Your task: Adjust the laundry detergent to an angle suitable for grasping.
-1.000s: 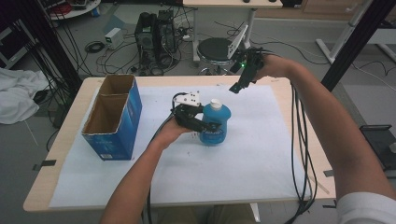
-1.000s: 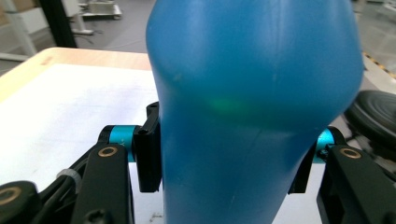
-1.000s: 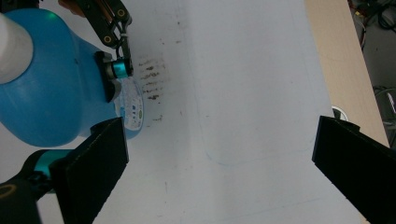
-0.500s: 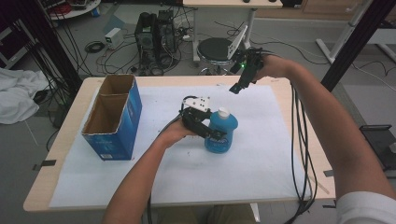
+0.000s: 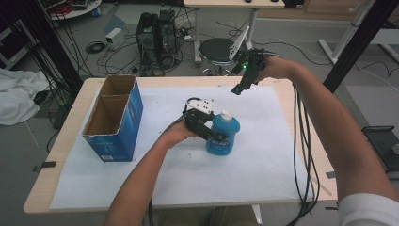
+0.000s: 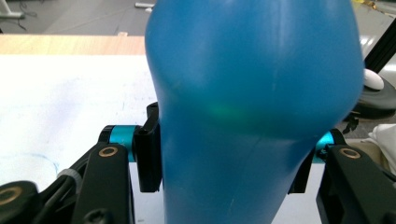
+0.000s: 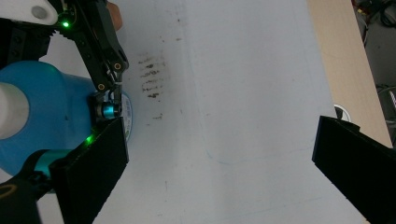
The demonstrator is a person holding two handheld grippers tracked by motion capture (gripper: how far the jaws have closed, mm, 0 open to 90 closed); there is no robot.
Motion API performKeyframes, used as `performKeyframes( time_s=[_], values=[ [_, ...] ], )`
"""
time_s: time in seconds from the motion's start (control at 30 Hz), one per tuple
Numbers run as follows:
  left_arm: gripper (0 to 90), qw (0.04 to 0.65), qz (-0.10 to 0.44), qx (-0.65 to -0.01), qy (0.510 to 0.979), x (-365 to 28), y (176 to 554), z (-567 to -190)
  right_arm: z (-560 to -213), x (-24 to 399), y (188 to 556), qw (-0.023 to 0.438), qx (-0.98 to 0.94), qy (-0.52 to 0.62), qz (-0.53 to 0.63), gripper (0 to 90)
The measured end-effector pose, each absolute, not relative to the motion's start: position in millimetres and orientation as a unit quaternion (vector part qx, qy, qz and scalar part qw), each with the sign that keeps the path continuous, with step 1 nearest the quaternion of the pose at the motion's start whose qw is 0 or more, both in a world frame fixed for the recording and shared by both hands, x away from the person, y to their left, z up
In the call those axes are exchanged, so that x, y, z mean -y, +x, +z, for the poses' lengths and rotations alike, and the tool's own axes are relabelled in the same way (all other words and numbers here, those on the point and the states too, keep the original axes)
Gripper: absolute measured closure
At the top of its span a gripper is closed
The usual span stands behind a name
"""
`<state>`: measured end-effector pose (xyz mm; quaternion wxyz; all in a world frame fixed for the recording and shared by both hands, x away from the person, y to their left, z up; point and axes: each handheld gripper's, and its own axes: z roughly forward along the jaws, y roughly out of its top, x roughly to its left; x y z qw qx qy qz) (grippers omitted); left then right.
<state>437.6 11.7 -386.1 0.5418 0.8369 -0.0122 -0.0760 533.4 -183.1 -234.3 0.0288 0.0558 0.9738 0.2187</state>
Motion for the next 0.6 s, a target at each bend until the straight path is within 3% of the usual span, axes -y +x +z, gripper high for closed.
performKeyframes(
  time_s=[0.4, 0.6],
  values=[
    [42.8, 0.539, -0.081, -0.005, 0.838, -19.0, 438.2, -386.3, -233.7, 184.1, 532.9, 0.031, -0.974, 0.056, 0.216, 2.6],
    [36.1, 0.545, -0.081, -0.017, 0.834, -19.9, 437.5, -382.7, -233.6, 185.1, 532.0, 0.032, -0.974, 0.058, 0.216, 2.6]
  ],
)
